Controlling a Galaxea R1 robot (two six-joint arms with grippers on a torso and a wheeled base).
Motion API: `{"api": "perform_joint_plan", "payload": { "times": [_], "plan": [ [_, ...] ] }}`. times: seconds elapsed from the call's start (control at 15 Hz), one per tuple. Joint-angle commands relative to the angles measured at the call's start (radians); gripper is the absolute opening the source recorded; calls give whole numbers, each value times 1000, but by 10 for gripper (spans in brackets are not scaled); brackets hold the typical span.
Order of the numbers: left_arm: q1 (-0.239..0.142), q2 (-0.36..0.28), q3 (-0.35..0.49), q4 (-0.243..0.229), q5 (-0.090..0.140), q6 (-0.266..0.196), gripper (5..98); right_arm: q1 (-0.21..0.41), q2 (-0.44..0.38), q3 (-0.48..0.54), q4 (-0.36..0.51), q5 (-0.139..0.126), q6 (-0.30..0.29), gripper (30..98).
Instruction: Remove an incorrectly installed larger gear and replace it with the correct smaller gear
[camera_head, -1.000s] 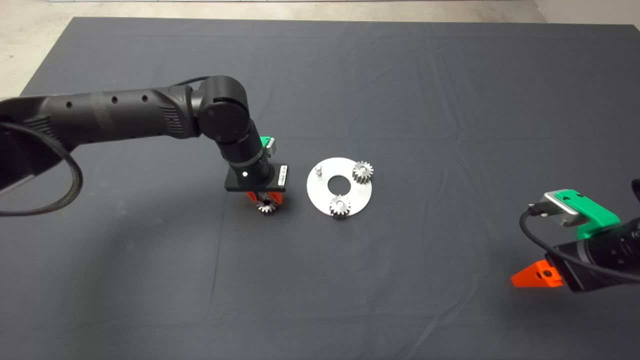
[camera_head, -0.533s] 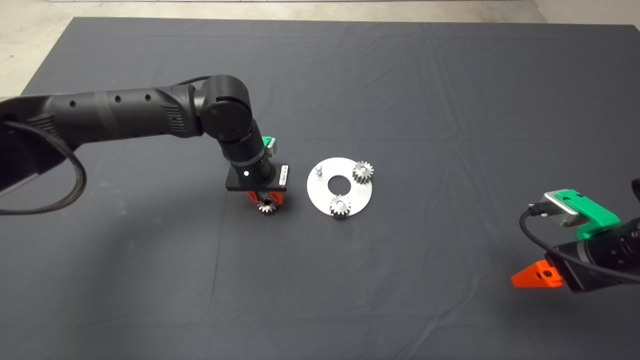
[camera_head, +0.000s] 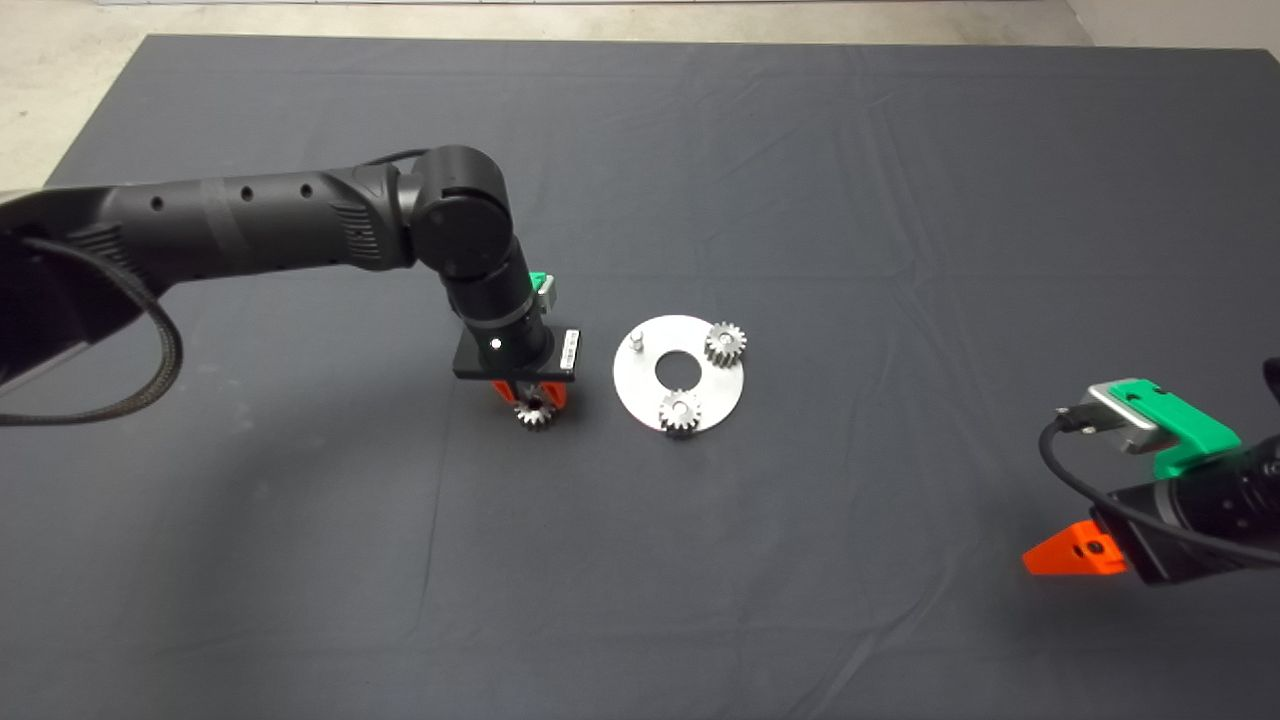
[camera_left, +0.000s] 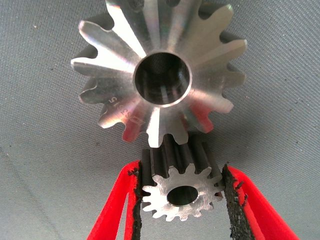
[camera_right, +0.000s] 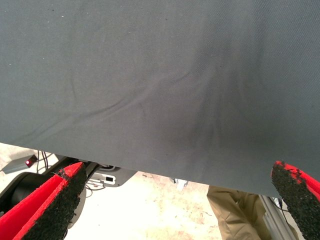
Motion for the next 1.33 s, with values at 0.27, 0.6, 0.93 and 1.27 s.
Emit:
{"api": "perform_joint_plan", "payload": {
  "times": [0.27, 0.6, 0.93, 1.27],
  "plan": [
    [-10, 0, -6, 14, -9, 12, 413, 18, -6, 0, 26, 3, -5, 978],
    [-16, 0, 3, 8, 2, 12, 434, 18, -6, -4, 26, 3, -5, 978],
    [-20, -4, 32, -41, 49, 6, 434, 18, -4, -27, 26, 3, -20, 978],
    [-29, 0, 44, -66, 51, 2, 434, 18, -4, -30, 26, 3, -32, 978]
  ]
}}
